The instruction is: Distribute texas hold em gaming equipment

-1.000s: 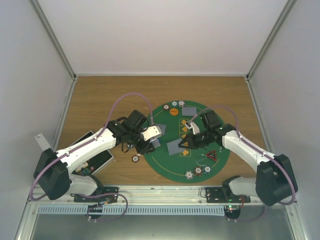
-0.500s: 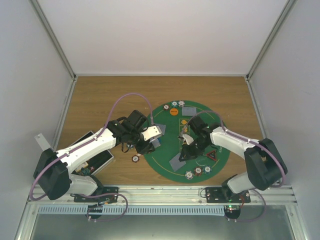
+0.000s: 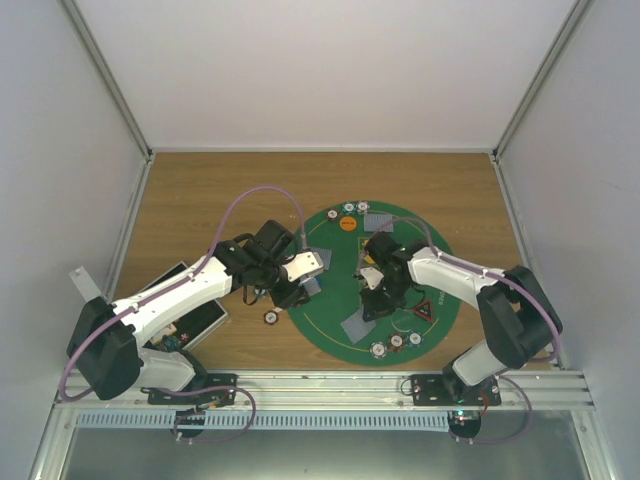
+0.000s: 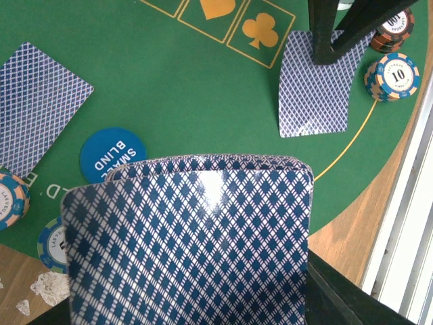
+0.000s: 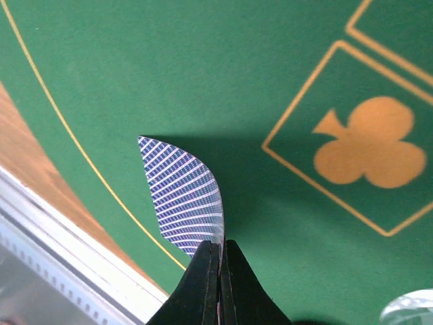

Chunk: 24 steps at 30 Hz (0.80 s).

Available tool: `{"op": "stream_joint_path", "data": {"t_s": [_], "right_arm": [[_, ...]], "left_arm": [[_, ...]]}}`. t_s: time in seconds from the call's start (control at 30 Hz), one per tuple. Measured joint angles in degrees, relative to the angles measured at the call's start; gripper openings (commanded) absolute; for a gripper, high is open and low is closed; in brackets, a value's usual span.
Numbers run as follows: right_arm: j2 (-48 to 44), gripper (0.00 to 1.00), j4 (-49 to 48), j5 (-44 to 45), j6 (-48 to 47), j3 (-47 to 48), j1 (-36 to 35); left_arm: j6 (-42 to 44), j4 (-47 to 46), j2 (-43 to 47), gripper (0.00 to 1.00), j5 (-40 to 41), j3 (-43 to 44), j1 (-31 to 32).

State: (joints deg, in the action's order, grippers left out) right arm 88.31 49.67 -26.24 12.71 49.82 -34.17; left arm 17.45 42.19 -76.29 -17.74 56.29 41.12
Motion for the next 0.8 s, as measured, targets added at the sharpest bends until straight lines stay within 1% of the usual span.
{"op": "stream_joint_path", "data": {"t_s": [0.27, 0.33, 0.37, 0.67, 0.73, 0.8], "right_arm": [[1.3, 0.01, 1.5, 6.5, 1.2, 1.7, 0.0], [1.6, 0.02, 1.8, 7.5, 1.3, 1.9, 0.0], [1.7, 0.05, 2.0, 8.0, 1.3, 2.0, 0.0], [1.8, 0.45, 4.7, 12.3, 3.2, 4.2, 0.0], [1.8, 0.59, 5.6, 12.8, 3.6, 5.0, 0.0], [1.7, 0.71, 6.6, 13.6, 4.1, 5.9, 0.0]], "left_arm": [[0.0, 0.0, 0.0, 0.53, 0.0, 0.0, 0.0], [0.0, 0.0, 0.0, 0.53, 0.0, 0.0, 0.0], [0.0, 0.0, 0.0, 0.53, 0.0, 0.0, 0.0], [0.0, 0.0, 0.0, 0.53, 0.0, 0.0, 0.0], [0.0, 0.0, 0.0, 0.53, 0.0, 0.0, 0.0], [0.0, 0.0, 0.0, 0.53, 0.0, 0.0, 0.0]]}}
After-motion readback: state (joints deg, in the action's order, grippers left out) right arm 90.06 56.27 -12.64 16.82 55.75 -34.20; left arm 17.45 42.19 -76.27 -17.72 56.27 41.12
